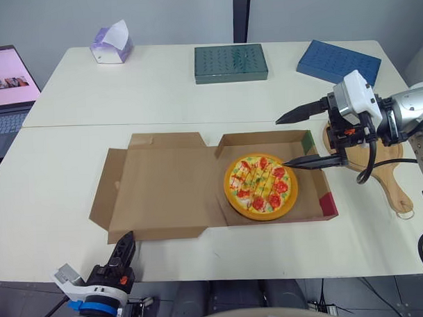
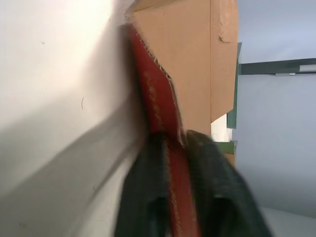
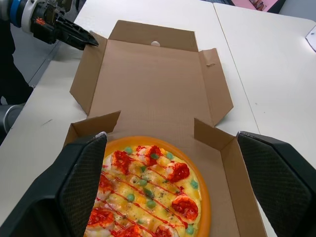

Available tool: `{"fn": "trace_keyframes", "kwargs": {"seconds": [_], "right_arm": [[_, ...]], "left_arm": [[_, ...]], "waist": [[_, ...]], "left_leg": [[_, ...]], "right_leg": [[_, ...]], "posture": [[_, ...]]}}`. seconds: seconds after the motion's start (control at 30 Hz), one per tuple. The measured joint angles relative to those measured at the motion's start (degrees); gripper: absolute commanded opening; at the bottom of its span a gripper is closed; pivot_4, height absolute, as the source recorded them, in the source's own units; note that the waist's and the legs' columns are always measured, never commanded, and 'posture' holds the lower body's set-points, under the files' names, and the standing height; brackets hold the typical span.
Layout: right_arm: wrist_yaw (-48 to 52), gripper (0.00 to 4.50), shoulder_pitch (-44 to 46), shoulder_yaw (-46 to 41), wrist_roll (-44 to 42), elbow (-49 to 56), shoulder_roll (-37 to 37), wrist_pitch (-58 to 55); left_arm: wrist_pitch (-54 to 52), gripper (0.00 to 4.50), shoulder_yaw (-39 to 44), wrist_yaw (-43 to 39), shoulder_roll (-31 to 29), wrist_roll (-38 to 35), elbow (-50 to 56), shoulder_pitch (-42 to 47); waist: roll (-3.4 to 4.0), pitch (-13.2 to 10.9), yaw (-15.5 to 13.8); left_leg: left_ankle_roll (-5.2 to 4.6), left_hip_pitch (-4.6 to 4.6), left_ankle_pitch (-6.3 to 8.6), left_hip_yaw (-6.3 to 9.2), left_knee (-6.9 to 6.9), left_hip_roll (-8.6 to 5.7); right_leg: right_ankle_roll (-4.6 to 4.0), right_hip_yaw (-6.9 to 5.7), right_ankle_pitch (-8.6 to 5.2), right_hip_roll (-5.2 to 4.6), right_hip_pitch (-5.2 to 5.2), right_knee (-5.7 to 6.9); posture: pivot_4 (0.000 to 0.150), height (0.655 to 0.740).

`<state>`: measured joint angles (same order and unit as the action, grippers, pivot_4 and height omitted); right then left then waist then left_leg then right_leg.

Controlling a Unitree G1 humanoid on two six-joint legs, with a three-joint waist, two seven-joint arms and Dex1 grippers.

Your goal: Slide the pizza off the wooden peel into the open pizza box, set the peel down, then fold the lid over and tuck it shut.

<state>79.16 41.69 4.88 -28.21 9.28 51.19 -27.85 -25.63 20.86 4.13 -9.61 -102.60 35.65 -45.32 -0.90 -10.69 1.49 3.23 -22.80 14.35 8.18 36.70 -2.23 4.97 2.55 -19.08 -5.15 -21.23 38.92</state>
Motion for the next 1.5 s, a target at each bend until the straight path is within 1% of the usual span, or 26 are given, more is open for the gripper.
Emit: {"fn": "trace_keyframes", "kwargs": {"seconds": [0.2, 0.3, 0.47, 0.57, 0.67, 0.77, 0.8, 0.93, 0.97, 1.1, 1.13, 1.23, 1.3, 1.4, 1.5], "right_arm": [[-0.5, 4.5, -0.3, 0.0, 0.0, 0.0, 0.0, 0.0], [-0.9, 4.5, -0.7, 0.0, 0.0, 0.0, -0.1, 0.0], [-3.0, 4.5, -1.8, 0.0, 1.3, 0.0, -0.8, 0.7], [-6.8, 4.5, -1.7, 0.5, 5.2, -1.1, -2.7, 2.7], [-12.4, 4.5, 0.2, 2.4, 11.5, -6.6, -5.1, 4.6], [-16.6, 3.93, 2.2, 3.5, 16.0, -12.5, -6.8, 5.4], [-18.2, 3.61, 3.2, 4.2, 18.3, -15.2, -6.9, 6.7], [-21.8, 2.1, 6.3, 8.4, 28.1, -24.5, -6.9, 15.6], [-22.0, 1.78, 6.7, 9.6, 30.0, -26.2, -6.9, 17.9], [-22.1, 0.17, 7.2, 13.6, 36.7, -34.8, -6.9, 26.1], [-21.8, 0.03, 7.3, 14.5, 37.9, -36.6, -6.9, 27.8], [-19.2, 0.03, 7.2, 16.2, 39.5, -40.7, -6.9, 32.0], [-16.4, 0.03, 6.9, 16.7, 39.4, -41.2, -6.8, 33.9], [-11.0, 0.03, 4.8, 16.5, 37.4, -39.1, -6.3, 34.1], [-4.3, 0.03, 0.6, 15.7, 33.1, -32.0, -4.5, 30.8]], "left_arm": [[0.0, 0.02, 1.5, 0.5, -2.3, -0.6, 0.4, 1.1], [0.1, 0.02, 3.0, 1.6, -5.2, -0.7, 2.5, 2.3], [-0.2, 0.02, 7.3, 1.4, -13.8, -1.0, 5.1, 6.7], [-1.7, 0.02, 10.8, -1.3, -21.9, 0.8, 5.3, 9.5], [-2.7, 0.02, 12.7, -4.1, -26.2, 3.2, 5.3, 12.4], [-3.2, 0.0, 13.4, -6.2, -27.8, 5.1, 4.9, 13.6], [-3.6, 0.0, 13.5, -6.7, -28.6, 5.6, 4.5, 14.4], [-5.1, 0.0, 14.0, -8.9, -31.2, 7.5, 3.1, 17.1], [-5.4, 0.0, 14.1, -9.6, -31.9, 8.3, 2.6, 17.6], [-7.2, 0.0, 14.8, -12.4, -34.7, 10.6, -0.8, 21.3], [-7.6, 0.0, 15.1, -13.0, -35.4, 11.0, -1.5, 22.3], [-9.1, 0.0, 15.4, -15.5, -37.7, 12.7, -4.3, 25.6], [-9.9, 0.0, 15.4, -17.3, -39.0, 14.3, -6.7, 28.3], [-11.5, 0.0, 14.6, -20.5, -40.6, 17.9, -9.8, 32.5], [-12.5, 0.0, 10.7, -25.4, -43.4, 23.2, -14.5, 40.3]], "waist": [[0.0, 0.0, 0.0], [0.0, 0.0, 0.0], [0.0, 0.0, 0.0], [0.01, 0.0, 0.1], [0.01, 0.0, 0.3], [0.01, 0.0, 0.3], [0.01, 0.0, 0.3], [0.01, 0.0, 0.3], [0.01, 0.0, 0.3], [0.01, 0.0, 0.3], [0.01, 0.0, 0.4], [0.01, 0.0, 0.4], [0.02, 0.0, 0.4], [0.02, 0.0, 0.5], [0.02, 0.0, 0.4]], "left_leg": [[0.0, 0.0, 0.0, 0.0, -0.01, 0.01], [0.0, 0.0, 0.0, 0.02, -0.01, 0.01], [0.01, 0.02, -0.01, 0.03, -0.02, 0.01], [0.02, 0.02, -0.01, 0.0, -0.03, 0.01], [0.02, 0.04, -0.02, -0.03, -0.04, 0.01], [0.04, 0.02, -0.02, -0.05, -0.1, 0.02], [0.04, 0.01, -0.02, -0.04, -0.12, 0.02], [0.04, 0.02, -0.03, -0.05, -0.16, 0.03], [0.04, 0.02, -0.03, -0.05, -0.16, 0.03], [0.11, 0.03, -0.07, -0.05, -0.18, 0.03], [0.12, 0.02, -0.07, -0.05, -0.18, 0.03], [0.13, 0.03, -0.08, -0.06, -0.2, 0.04], [0.13, 0.04, -0.08, -0.04, -0.23, 0.05], [0.13, 0.04, -0.08, -0.04, -0.25, 0.05], [0.13, 0.02, -0.08, 0.05, -0.27, 0.05]], "right_leg": [[0.0, 0.0, 0.0, 0.0, -0.01, 0.0], [0.0, -0.01, 0.0, 0.01, -0.01, 0.0], [0.0, -0.01, 0.0, 0.02, -0.02, 0.0], [0.0, 0.03, 0.0, 0.07, -0.05, 0.04], [-0.01, 0.05, 0.01, 0.07, -0.06, 0.04], [-0.01, 0.08, 0.01, 0.06, -0.11, 0.03], [-0.01, 0.07, 0.01, 0.06, -0.13, 0.04], [-0.01, 0.07, 0.01, 0.06, -0.14, 0.03], [-0.01, 0.07, 0.01, 0.06, -0.14, 0.03], [-0.02, 0.07, 0.01, 0.06, -0.16, 0.04], [-0.02, 0.07, 0.01, 0.06, -0.16, 0.04], [-0.02, 0.07, 0.01, 0.06, -0.17, 0.04], [-0.02, 0.05, 0.01, 0.08, -0.17, 0.05], [-0.02, 0.04, 0.01, 0.08, -0.17, 0.05], [-0.01, -0.04, 0.01, 0.08, -0.16, 0.08]], "posture": [[0.15, 0.74], [0.15, 0.74], [0.15, 0.74], [0.15, 0.74], [0.15, 0.74], [0.15, 0.74], [0.15, 0.74], [0.15, 0.74], [0.15, 0.74], [0.15, 0.74], [0.15, 0.74], [0.15, 0.74], [0.15, 0.74], [0.15, 0.74], [0.15, 0.74]]}}
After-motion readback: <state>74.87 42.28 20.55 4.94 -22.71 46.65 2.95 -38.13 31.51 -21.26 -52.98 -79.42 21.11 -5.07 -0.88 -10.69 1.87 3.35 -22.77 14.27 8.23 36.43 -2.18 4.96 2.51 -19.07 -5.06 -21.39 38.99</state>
